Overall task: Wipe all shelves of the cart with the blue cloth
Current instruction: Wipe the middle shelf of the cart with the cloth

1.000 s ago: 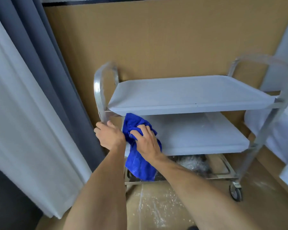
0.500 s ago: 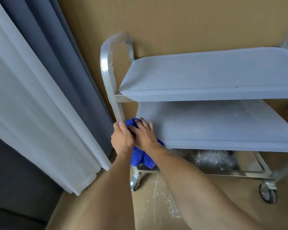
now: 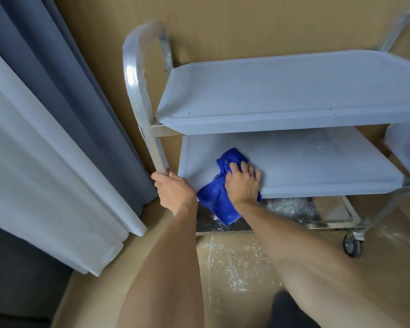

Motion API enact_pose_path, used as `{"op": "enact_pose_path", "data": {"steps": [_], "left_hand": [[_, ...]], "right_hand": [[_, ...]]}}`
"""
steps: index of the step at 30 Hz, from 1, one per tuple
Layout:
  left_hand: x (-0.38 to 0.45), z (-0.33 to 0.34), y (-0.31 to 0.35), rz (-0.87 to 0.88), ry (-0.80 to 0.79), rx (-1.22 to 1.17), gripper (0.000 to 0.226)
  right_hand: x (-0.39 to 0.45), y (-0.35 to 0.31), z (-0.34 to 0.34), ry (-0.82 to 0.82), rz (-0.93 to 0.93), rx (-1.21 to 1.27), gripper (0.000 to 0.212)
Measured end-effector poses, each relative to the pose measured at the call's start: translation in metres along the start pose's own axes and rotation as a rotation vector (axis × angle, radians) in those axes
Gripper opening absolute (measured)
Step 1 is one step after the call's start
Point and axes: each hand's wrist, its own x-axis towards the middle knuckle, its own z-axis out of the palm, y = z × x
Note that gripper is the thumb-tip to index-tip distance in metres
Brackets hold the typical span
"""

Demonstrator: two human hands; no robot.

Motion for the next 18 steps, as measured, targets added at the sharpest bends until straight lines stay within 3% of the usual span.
{"op": "enact_pose_path", "data": {"steps": [7, 10, 15, 18], "left_hand": [[-0.006, 0.002, -0.001, 0.046, 0.001, -0.031, 0.022], [-0.005, 0.003, 0.001, 0.046, 0.029, -0.002, 0.026], [-0.002, 0.006, 0.005, -0.049, 0.034, 0.015, 0.03], [-0.005, 0.009, 0.004, -0.135, -0.012, 0.042, 0.044]], "right_hand": [[0.021, 0.106, -0.025, -0.034, 0.254, -0.108, 0.04], [0.015, 0.076, -0.023, -0.043, 0.174, -0.094, 0.053], [-0.005, -0.027, -0.014, -0.189, -0.077, -0.042, 0.046], [-0.012, -0.07, -0.006, -0.271, -0.126, 0.003, 0.042]]}}
